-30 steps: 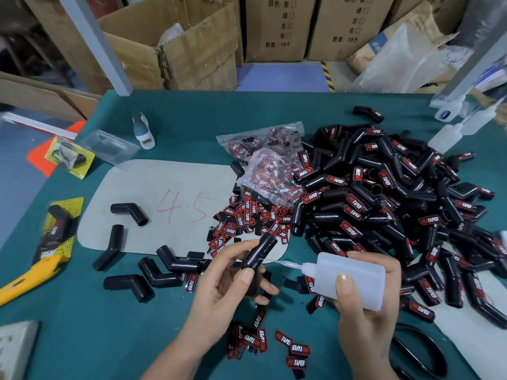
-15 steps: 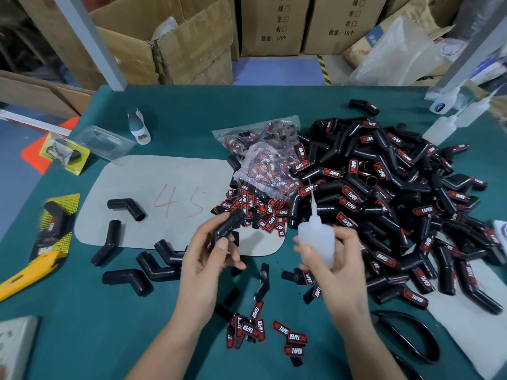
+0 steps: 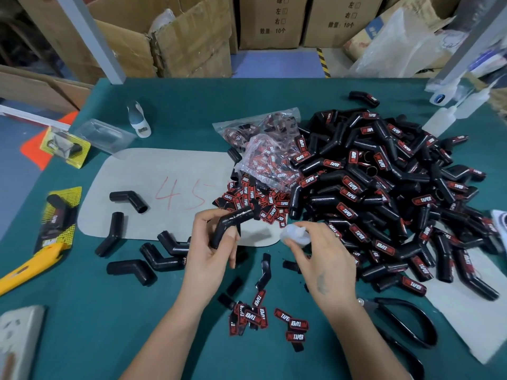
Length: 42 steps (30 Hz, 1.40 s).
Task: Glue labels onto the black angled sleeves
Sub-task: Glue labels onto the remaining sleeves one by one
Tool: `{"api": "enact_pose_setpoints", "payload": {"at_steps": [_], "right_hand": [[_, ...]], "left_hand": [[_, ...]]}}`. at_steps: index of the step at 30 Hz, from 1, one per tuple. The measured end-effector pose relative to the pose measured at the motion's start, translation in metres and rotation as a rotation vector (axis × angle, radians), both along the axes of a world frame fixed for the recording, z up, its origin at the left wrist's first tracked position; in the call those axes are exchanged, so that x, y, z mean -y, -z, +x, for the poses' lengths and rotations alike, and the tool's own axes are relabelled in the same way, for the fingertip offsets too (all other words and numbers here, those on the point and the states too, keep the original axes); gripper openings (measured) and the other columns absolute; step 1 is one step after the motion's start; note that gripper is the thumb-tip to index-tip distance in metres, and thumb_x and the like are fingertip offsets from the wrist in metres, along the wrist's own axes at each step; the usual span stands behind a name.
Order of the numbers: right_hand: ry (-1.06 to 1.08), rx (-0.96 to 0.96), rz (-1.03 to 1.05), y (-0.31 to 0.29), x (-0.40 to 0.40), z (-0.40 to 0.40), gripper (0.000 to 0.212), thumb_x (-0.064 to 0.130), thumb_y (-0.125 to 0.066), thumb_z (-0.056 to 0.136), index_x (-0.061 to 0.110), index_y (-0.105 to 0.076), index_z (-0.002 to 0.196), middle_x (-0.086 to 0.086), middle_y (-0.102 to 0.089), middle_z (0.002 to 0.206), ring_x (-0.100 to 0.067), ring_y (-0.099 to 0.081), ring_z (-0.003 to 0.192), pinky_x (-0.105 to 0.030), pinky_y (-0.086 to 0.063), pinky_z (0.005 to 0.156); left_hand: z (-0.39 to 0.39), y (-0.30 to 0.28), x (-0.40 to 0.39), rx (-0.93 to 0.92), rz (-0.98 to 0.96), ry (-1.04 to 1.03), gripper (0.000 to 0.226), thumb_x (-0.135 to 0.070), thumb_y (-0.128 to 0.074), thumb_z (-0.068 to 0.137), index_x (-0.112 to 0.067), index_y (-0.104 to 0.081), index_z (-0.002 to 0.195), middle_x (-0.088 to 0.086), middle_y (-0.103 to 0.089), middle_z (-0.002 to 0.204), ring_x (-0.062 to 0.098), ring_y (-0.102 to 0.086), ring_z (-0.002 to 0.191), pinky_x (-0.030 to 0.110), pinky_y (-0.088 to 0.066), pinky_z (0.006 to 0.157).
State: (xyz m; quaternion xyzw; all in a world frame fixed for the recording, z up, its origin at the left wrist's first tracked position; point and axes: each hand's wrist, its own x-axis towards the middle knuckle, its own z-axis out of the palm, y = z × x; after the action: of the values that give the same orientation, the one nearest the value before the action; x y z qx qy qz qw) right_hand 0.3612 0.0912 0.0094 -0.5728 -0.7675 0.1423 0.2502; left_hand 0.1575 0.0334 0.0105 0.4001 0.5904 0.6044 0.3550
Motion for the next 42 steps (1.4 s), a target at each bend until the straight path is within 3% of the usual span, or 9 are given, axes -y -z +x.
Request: {"api": "enact_pose_setpoints", "payload": {"at_steps": [6,10,13,17,24,30,33,37,42], "right_hand": [[0.058,-0.136,0.048,-0.009,0.006,0.001,0.058,0.054,-0.067,0.092,0.02,-0.06,0.138,0.007,-0.061,0.12,-0.013,-0.064,0.097,-0.026,-0.048,0.071],[-0.204,-0.424,0.49,-0.014,0.025,0.01,0.013,0.022,-0.072,0.097,0.01,-0.071,0.1,-0.005,-0.065,0.1,-0.016,-0.062,0.084,-0.027,-0.054,0.08],[-0.574,-0.15,0.308,-0.012,0.03,0.006,0.024,0.014,-0.084,0.087,0.029,-0.073,0.102,0.013,-0.066,0.104,-0.011,-0.065,0.089,-0.024,-0.053,0.061],[-0.71,0.325,0.099,0.005,0.023,-0.002,0.053,0.011,-0.095,0.058,0.037,-0.075,0.1,0.02,-0.061,0.1,-0.01,-0.061,0.09,-0.021,-0.041,0.05],[-0.62,0.334,0.073,0.02,0.022,-0.011,0.044,0.017,-0.1,0.056,0.029,-0.074,0.09,0.01,-0.058,0.089,-0.014,-0.058,0.078,-0.027,-0.045,0.047],[-0.504,-0.132,-0.168,-0.001,0.022,-0.011,0.005,0.026,-0.07,0.1,0.028,-0.074,0.102,0.015,-0.064,0.095,-0.005,-0.064,0.08,-0.026,-0.055,0.068],[-0.437,-0.569,-0.606,-0.011,0.026,-0.009,0.019,0.023,-0.056,0.107,0.034,-0.07,0.1,0.01,-0.07,0.096,-0.013,-0.072,0.079,-0.026,-0.056,0.063],[-0.433,-0.784,-0.804,-0.018,0.029,-0.01,0.023,0.017,-0.053,0.107,0.031,-0.07,0.102,-0.007,-0.076,0.097,-0.026,-0.077,0.086,-0.029,-0.058,0.059],[-0.506,-0.927,-0.818,-0.025,0.032,-0.008,0.027,0.015,-0.061,0.104,0.029,-0.076,0.12,-0.009,-0.076,0.102,-0.024,-0.076,0.092,-0.031,-0.062,0.076]], "left_hand": [[-0.002,0.002,0.002,-0.005,-0.041,-0.031,0.026,-0.028,-0.065,0.097,-0.028,-0.063,0.123,-0.004,-0.056,0.064,0.017,-0.049,0.049,0.027,-0.051,0.058],[-0.001,0.001,0.0,0.041,-0.041,-0.048,0.028,-0.033,-0.067,0.092,-0.029,-0.068,0.12,-0.006,-0.058,0.067,0.017,-0.049,0.049,0.025,-0.051,0.06],[-0.002,0.0,-0.002,0.076,-0.018,-0.06,0.028,-0.033,-0.069,0.091,-0.029,-0.07,0.119,-0.005,-0.062,0.074,0.015,-0.05,0.05,0.026,-0.051,0.057],[-0.005,0.001,-0.001,0.12,-0.004,-0.078,0.03,-0.033,-0.07,0.091,-0.027,-0.07,0.121,-0.001,-0.065,0.083,0.014,-0.05,0.053,0.025,-0.051,0.055],[-0.003,0.002,-0.001,0.131,-0.018,-0.041,0.032,-0.032,-0.07,0.091,-0.025,-0.071,0.123,-0.004,-0.068,0.09,0.013,-0.049,0.054,0.025,-0.05,0.056],[-0.003,-0.002,0.0,0.142,0.001,-0.036,0.03,-0.032,-0.07,0.093,-0.027,-0.072,0.123,-0.001,-0.068,0.092,0.013,-0.049,0.054,0.023,-0.05,0.056],[-0.004,-0.004,0.001,0.139,0.016,-0.034,0.027,-0.023,-0.068,0.096,-0.025,-0.071,0.123,0.006,-0.068,0.094,0.014,-0.049,0.055,0.024,-0.05,0.056],[-0.004,-0.006,0.003,0.13,0.022,-0.033,0.026,-0.018,-0.065,0.097,-0.025,-0.072,0.121,0.019,-0.067,0.104,0.017,-0.055,0.061,0.024,-0.053,0.063],[-0.002,-0.007,0.003,0.154,0.072,0.053,0.027,-0.013,-0.062,0.1,-0.015,-0.069,0.126,0.021,-0.063,0.124,0.035,-0.069,0.108,0.034,-0.061,0.085]]}}
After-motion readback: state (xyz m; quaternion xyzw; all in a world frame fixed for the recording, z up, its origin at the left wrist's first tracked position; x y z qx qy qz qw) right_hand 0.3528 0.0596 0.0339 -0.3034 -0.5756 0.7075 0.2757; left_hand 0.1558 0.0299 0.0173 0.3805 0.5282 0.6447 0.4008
